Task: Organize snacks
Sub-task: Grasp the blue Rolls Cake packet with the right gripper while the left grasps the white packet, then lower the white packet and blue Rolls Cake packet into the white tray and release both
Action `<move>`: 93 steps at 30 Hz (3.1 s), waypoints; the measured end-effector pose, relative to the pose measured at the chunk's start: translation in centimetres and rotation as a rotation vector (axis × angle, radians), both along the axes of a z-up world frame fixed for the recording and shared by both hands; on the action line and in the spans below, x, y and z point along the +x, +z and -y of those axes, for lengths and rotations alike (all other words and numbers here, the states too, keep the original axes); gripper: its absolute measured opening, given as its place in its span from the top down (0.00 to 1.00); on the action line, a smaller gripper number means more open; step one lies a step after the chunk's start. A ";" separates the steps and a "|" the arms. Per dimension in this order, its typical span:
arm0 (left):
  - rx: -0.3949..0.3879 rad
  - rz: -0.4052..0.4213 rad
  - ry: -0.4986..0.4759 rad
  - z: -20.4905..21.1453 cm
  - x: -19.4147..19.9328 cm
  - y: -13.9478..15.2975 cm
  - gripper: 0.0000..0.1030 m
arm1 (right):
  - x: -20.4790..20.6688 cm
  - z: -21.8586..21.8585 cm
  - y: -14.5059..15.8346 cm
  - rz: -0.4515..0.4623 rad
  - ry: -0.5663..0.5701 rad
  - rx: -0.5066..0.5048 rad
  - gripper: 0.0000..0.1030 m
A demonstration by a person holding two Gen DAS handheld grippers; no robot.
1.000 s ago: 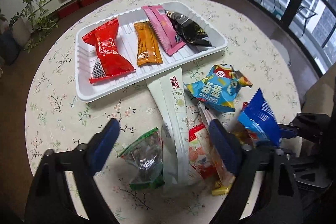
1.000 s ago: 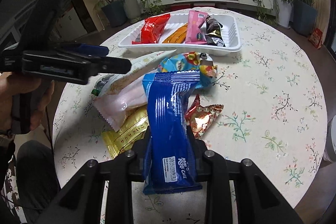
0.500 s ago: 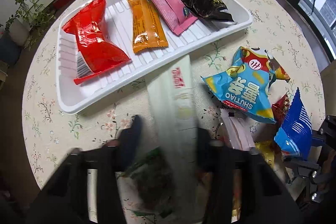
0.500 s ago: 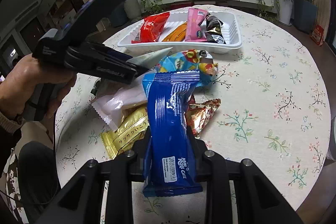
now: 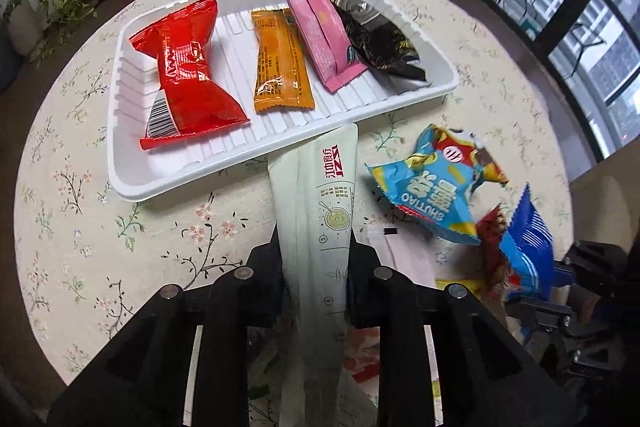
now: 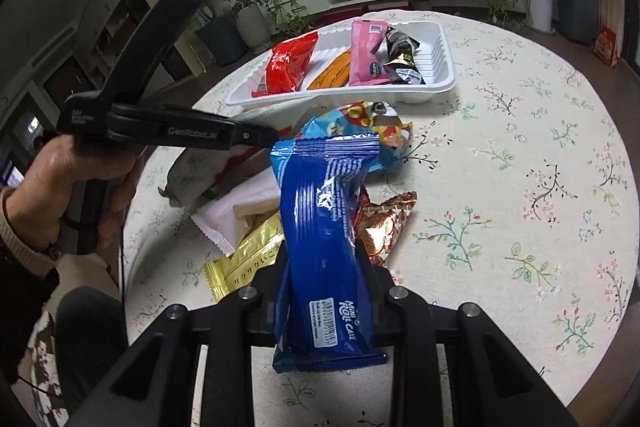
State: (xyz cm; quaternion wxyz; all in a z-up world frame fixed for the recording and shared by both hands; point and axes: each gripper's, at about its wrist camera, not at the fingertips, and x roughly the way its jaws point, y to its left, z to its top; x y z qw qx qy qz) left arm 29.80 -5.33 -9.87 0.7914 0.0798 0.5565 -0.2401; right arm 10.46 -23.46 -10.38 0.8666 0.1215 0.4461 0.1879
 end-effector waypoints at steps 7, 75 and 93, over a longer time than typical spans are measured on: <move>-0.092 -0.002 0.030 -1.3 -1.2 1.1 0.82 | -0.1 0.7 0.4 0.011 -0.008 0.074 0.71; -0.470 -0.089 0.241 -2.9 9.3 -1.3 0.82 | 24.6 0.4 0.3 -0.089 -0.105 0.154 0.71; -0.436 -0.036 0.314 -3.2 12.8 -1.1 0.82 | 25.2 0.0 0.3 -0.077 -0.121 0.105 0.70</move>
